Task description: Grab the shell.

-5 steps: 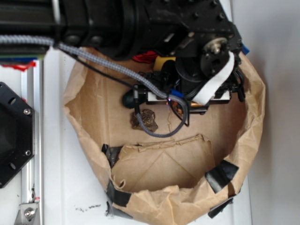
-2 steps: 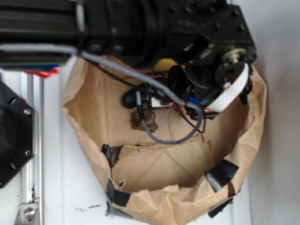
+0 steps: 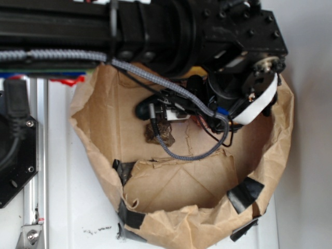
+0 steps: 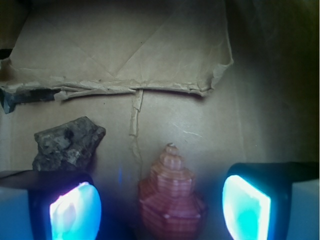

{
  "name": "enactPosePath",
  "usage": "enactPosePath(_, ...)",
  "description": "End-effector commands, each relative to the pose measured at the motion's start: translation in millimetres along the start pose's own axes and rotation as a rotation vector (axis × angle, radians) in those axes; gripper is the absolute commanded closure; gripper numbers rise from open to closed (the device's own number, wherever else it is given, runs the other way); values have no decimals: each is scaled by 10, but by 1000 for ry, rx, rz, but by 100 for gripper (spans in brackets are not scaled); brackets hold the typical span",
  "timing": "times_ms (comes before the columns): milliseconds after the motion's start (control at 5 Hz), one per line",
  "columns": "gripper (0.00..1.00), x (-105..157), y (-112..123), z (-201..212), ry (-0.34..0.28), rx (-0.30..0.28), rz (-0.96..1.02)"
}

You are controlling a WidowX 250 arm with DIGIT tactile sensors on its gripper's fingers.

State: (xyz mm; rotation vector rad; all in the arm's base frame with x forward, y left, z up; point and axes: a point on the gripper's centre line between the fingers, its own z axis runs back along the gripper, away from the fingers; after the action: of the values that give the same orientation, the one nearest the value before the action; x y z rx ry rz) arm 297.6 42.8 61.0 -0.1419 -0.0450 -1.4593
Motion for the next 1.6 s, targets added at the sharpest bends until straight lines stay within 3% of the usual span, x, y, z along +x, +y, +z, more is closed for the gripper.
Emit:
enactPosePath(0,0,93,60,-4,7,82,-29)
enactPosePath(200,0,47,87,-142,-6,146,-43)
enactPosePath(1000,0,32,-4,-230,0,120,-82)
enactPosePath(1200,100,32,-27,-179,-27,122,-72)
enactPosePath(1400,100,31,-16,-140,-35,125,-73)
